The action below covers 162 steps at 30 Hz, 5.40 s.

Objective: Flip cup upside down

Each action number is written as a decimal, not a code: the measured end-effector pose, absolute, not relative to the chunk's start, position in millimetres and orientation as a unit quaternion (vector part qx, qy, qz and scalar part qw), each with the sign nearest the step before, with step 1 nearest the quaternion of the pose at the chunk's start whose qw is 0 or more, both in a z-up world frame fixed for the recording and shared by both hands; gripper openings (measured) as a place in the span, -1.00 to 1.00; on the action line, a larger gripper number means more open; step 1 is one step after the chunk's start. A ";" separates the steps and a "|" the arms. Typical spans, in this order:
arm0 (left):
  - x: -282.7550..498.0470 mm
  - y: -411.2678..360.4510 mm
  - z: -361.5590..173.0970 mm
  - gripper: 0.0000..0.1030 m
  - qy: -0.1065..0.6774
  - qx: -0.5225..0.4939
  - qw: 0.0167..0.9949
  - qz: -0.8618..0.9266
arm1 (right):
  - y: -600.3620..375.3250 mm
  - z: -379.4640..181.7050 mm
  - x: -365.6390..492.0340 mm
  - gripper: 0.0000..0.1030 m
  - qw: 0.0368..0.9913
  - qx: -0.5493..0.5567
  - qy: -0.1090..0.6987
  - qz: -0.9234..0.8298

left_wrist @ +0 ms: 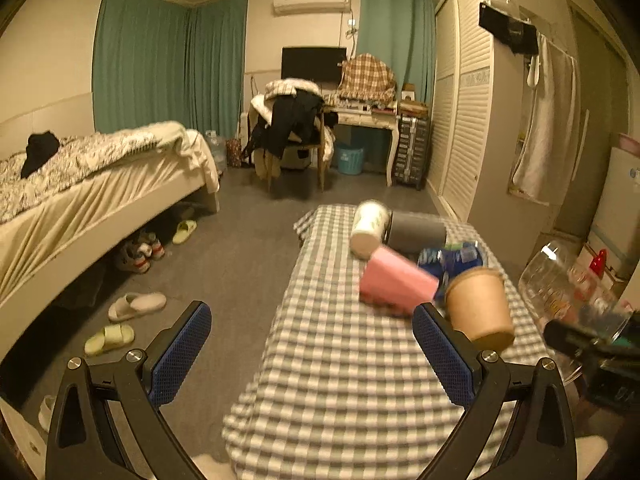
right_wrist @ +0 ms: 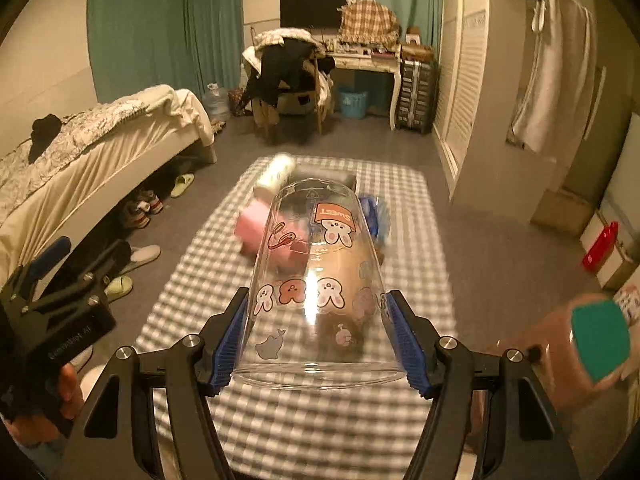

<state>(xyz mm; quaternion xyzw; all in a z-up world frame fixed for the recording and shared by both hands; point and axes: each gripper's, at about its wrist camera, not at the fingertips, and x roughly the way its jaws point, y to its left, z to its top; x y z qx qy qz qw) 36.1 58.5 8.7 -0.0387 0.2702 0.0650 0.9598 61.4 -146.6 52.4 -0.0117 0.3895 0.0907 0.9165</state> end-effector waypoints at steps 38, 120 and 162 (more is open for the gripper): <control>40.7 21.4 -42.1 1.00 0.337 -0.010 0.940 0.060 | -176.9 7.4 52.8 0.85 0.905 -0.046 0.409 0.107; 92.4 -52.0 -36.5 0.72 0.329 0.014 0.942 -0.065 | -275.3 -0.2 98.1 0.85 0.941 0.039 0.329 0.066; -18.0 33.6 -9.8 1.00 0.209 -0.046 0.977 -0.002 | -189.8 13.0 -4.4 0.99 0.962 -0.020 0.264 0.061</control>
